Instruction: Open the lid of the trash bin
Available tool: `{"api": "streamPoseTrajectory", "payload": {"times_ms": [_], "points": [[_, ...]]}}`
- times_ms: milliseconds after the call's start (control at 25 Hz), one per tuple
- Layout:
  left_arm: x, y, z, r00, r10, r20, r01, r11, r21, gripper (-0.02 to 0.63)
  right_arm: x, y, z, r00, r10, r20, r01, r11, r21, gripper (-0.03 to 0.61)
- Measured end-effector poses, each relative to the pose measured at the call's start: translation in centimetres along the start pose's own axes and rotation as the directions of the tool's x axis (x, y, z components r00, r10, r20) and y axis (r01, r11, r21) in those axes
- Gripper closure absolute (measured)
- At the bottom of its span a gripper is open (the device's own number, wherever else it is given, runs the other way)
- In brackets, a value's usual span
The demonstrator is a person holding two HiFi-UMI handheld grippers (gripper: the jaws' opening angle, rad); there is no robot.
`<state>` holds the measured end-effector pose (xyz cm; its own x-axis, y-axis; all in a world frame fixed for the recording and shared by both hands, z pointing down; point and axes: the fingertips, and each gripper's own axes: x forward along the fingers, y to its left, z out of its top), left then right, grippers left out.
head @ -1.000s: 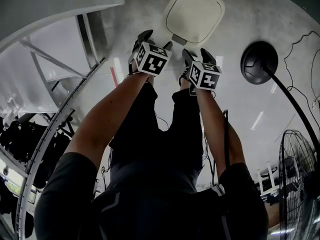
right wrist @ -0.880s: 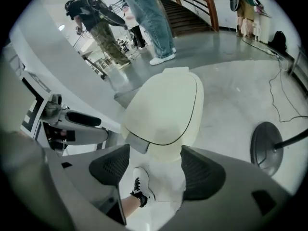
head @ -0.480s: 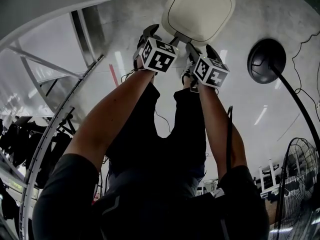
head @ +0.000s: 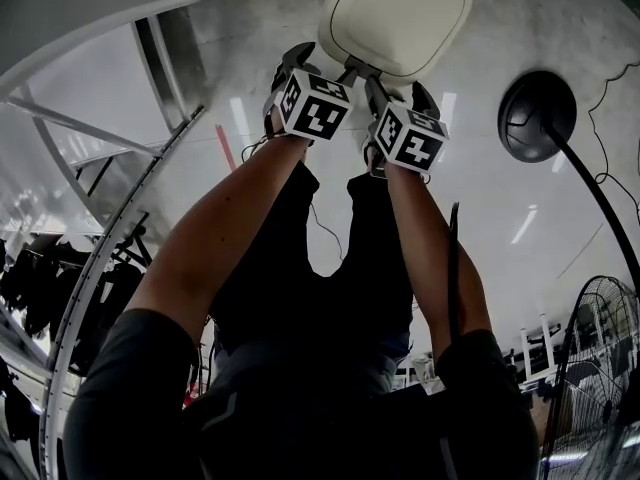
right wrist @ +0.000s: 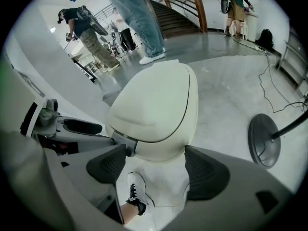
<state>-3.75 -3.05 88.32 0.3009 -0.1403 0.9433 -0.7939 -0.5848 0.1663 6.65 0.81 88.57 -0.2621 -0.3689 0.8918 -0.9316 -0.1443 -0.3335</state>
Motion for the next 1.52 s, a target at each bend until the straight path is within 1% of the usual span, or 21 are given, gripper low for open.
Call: {"api": "streamPoseTrajectory", "payload": {"times_ms": [120, 160, 200, 280, 320, 400, 480, 560, 640, 720, 800, 920, 1000, 1080, 1120, 1240, 1360, 1440, 1480, 1520], "points": [[0.1, 0.0, -0.1, 1.0, 0.002, 0.0, -0.002, 1.0, 0.014, 0.285, 0.1, 0.1, -0.1, 1.0, -0.007, 0.003, 0.007, 1.0, -0.007, 0.207], [0.2, -0.1, -0.1, 1.0, 0.001, -0.002, -0.001, 1.0, 0.018, 0.285, 0.3, 0.0, -0.2, 1.0, 0.004, -0.003, -0.004, 1.0, 0.01, 0.206], [0.3, -0.1, -0.1, 1.0, 0.0, -0.007, 0.0, 1.0, 0.021, 0.285, 0.6, -0.1, -0.4, 0.999, 0.03, -0.015, -0.029, 0.998, 0.051, 0.198], [0.3, -0.2, 0.0, 1.0, 0.005, -0.016, -0.004, 1.0, 0.024, 0.285, 1.1, -0.3, -0.7, 0.994, 0.101, -0.037, -0.094, 0.984, 0.152, 0.177], [0.3, -0.2, 0.1, 1.0, 0.008, -0.018, -0.008, 1.0, 0.025, 0.287, 1.2, -0.4, -0.7, 0.992, 0.119, -0.04, -0.111, 0.981, 0.159, 0.173], [0.3, -0.1, 0.1, 1.0, 0.009, -0.016, -0.008, 1.0, 0.022, 0.287, 1.1, -0.3, -0.3, 0.992, 0.122, -0.036, -0.117, 0.987, 0.114, 0.173], [0.1, 0.1, 0.2, 1.0, 0.004, -0.006, -0.004, 1.0, 0.004, 0.287, 1.1, -0.3, -0.1, 0.992, 0.121, -0.047, -0.115, 0.988, 0.104, 0.174], [-0.4, 0.3, 0.2, 1.0, 0.01, 0.001, -0.01, 1.0, -0.014, 0.287, 0.5, -0.6, -0.1, 0.992, 0.102, -0.069, -0.094, 0.989, 0.111, 0.175], [-1.3, 0.7, 0.0, 0.999, 0.033, -0.013, -0.033, 0.999, -0.01, 0.287, -0.7, -1.0, 0.3, 0.994, 0.07, -0.085, -0.062, 0.993, 0.096, 0.176], [-2.8, 1.1, 0.2, 0.998, 0.05, -0.023, -0.05, 0.999, -0.009, 0.287, -2.5, -1.0, 1.3, 0.995, 0.06, -0.079, -0.054, 0.996, 0.078, 0.176], [-4.9, 1.3, 0.8, 0.998, 0.054, -0.014, -0.055, 0.998, -0.022, 0.287, -4.8, -0.7, 2.7, 0.996, 0.066, -0.056, -0.062, 0.996, 0.069, 0.178], [-9.0, 0.1, 1.1, 1.0, 0.02, 0.0, -0.019, 0.999, -0.045, 0.287, -9.2, 0.4, 4.0, 0.996, 0.087, -0.021, -0.086, 0.994, 0.06, 0.178], [-12.3, -0.2, 1.8, 1.0, -0.006, 0.026, 0.008, 0.997, -0.081, 0.287, -12.2, 1.9, 5.3, 0.993, 0.115, 0.007, -0.115, 0.992, 0.051, 0.178], [-15.5, 0.3, 4.0, 0.997, -0.004, 0.074, 0.012, 0.994, -0.11, 0.287, -14.9, 3.3, 7.7, 0.99, 0.137, 0.045, -0.138, 0.99, 0.024, 0.179], [-16.9, 0.4, 5.4, 0.994, 0.0, 0.106, 0.012, 0.994, -0.11, 0.287, -16.1, 3.9, 9.1, 0.987, 0.144, 0.068, -0.145, 0.989, 0.008, 0.179], [-21.4, -0.5, 9.1, 0.979, -0.017, 0.205, 0.029, 0.998, -0.052, 0.287, -20.5, 5.7, 12.4, 0.975, 0.176, 0.137, -0.176, 0.984, -0.014, 0.179], [-26.4, -3.0, 11.1, 0.962, -0.078, 0.261, 0.082, 0.997, -0.006, 0.287, -25.5, 7.7, 14.3, 0.956, 0.227, 0.185, -0.228, 0.973, -0.013, 0.181], [-29.8, -4.2, 12.0, 0.949, -0.097, 0.299, 0.099, 0.995, 0.009, 0.291, -28.8, 8.9, 14.7, 0.949, 0.248, 0.197, -0.247, 0.969, -0.028, 0.181], [-31.6, -4.7, 12.4, 0.942, -0.102, 0.32, 0.104, 0.995, 0.01, 0.307, -30.4, 9.6, 14.9, 0.944, 0.26, 0.203, -0.258, 0.965, -0.038, 0.181], [-33.2, -4.9, 12.9, 0.934, -0.105, 0.342, 0.109, 0.994, 0.009, 0.336, -31.9, 10.3, 15.5, 0.936, 0.278, 0.214, -0.273, 0.961, -0.052, 0.181]]}}
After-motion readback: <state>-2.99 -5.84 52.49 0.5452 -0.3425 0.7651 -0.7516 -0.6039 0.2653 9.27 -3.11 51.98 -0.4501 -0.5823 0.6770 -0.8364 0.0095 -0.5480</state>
